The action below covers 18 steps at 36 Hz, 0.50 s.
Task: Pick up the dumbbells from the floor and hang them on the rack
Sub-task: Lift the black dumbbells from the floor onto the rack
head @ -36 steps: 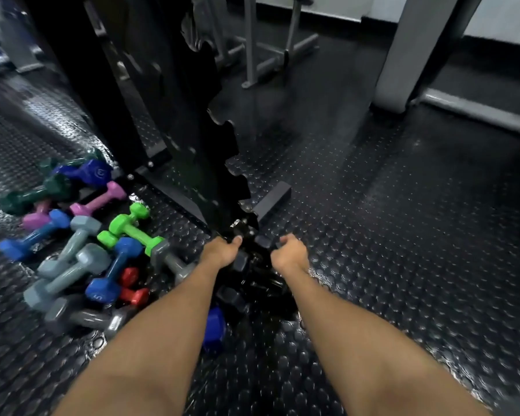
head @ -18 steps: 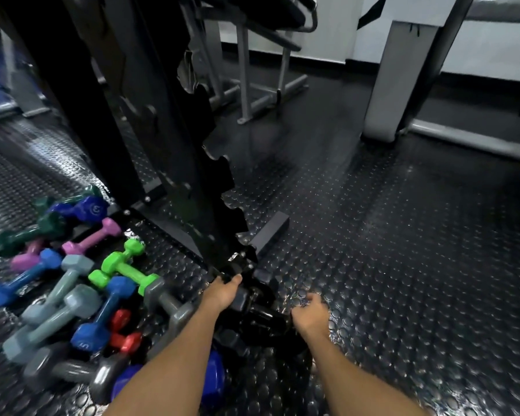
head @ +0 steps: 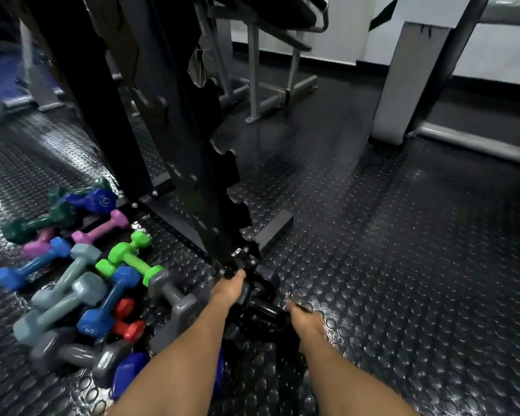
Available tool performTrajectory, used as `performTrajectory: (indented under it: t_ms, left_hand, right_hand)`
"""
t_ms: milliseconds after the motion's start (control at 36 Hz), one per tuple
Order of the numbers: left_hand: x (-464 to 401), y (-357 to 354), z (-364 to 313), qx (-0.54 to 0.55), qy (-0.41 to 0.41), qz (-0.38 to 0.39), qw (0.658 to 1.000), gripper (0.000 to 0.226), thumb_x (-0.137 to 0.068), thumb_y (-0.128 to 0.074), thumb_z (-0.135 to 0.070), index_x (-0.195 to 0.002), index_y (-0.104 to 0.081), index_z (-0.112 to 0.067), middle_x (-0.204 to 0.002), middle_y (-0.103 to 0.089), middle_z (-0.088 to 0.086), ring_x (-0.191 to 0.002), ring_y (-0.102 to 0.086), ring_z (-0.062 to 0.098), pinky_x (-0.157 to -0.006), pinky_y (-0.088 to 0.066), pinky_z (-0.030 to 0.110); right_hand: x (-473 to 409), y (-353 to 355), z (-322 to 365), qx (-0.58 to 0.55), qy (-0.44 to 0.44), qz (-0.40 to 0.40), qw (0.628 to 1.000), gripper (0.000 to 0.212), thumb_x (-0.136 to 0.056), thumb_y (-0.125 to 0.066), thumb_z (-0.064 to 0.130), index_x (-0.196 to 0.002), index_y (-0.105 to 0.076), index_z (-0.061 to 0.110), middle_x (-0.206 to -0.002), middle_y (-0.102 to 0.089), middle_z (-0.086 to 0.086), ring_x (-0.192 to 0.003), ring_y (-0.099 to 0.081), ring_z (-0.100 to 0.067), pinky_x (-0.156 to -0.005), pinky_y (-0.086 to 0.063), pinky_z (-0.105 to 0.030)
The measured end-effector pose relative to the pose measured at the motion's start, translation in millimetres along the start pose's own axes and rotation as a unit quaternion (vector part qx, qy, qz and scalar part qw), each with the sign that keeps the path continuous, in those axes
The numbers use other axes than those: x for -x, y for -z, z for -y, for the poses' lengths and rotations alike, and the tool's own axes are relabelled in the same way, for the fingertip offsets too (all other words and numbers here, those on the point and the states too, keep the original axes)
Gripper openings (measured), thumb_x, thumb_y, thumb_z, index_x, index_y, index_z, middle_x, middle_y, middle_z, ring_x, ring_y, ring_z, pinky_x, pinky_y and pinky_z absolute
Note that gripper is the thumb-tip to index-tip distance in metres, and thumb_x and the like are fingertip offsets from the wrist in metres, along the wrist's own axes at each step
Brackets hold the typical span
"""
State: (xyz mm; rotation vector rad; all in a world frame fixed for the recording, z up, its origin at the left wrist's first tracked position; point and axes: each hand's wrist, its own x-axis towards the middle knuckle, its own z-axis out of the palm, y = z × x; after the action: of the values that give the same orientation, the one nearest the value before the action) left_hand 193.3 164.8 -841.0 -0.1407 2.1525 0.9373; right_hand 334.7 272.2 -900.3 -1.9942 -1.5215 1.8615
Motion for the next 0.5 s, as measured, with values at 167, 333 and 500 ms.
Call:
performTrajectory:
  t_ms: [167, 333, 500]
  left_hand:
    - [7.0, -2.4, -1.2, 0.044, 0.013, -0.063, 0.997, 0.077, -0.089, -0.048, -0.061, -0.138, -0.052, -0.002, -0.141, -0.053, 0.018, -0.128, -0.051, 0.034, -0.11, -0.041, 0.041]
    - [33.9, -8.1, -13.8, 0.1, 0.015, -0.147, 0.984, 0.075, -0.092, -0.048, -0.061, -0.131, -0.054, 0.002, -0.133, -0.058, 0.021, -0.122, -0.055, 0.039, -0.104, -0.046, 0.043]
    - [73.0, -9.5, -32.7, 0.208, -0.036, -0.227, 0.951, 0.058, -0.092, -0.046, -0.06, -0.111, -0.067, -0.009, -0.119, -0.065, 0.016, -0.112, -0.059, 0.036, -0.093, -0.046, 0.041]
  right_hand:
    - [6.5, -6.8, 3.4, 0.03, 0.002, -0.037, 0.999, 0.035, -0.082, -0.068, 0.024, -0.107, -0.062, 0.0, -0.084, -0.068, -0.012, -0.075, -0.067, -0.028, -0.076, -0.06, -0.039]
    - [17.3, 13.3, 28.8, 0.018, 0.068, -0.068, 0.995, 0.046, -0.083, -0.073, 0.034, -0.121, -0.063, 0.01, -0.077, -0.063, -0.001, -0.063, -0.059, -0.016, -0.052, -0.044, -0.022]
    - [42.0, 36.7, 80.9, -0.044, 0.188, -0.071, 0.979, 0.059, -0.075, -0.08, 0.043, -0.128, -0.059, 0.029, -0.084, -0.054, 0.005, -0.065, -0.057, -0.008, -0.049, -0.046, -0.019]
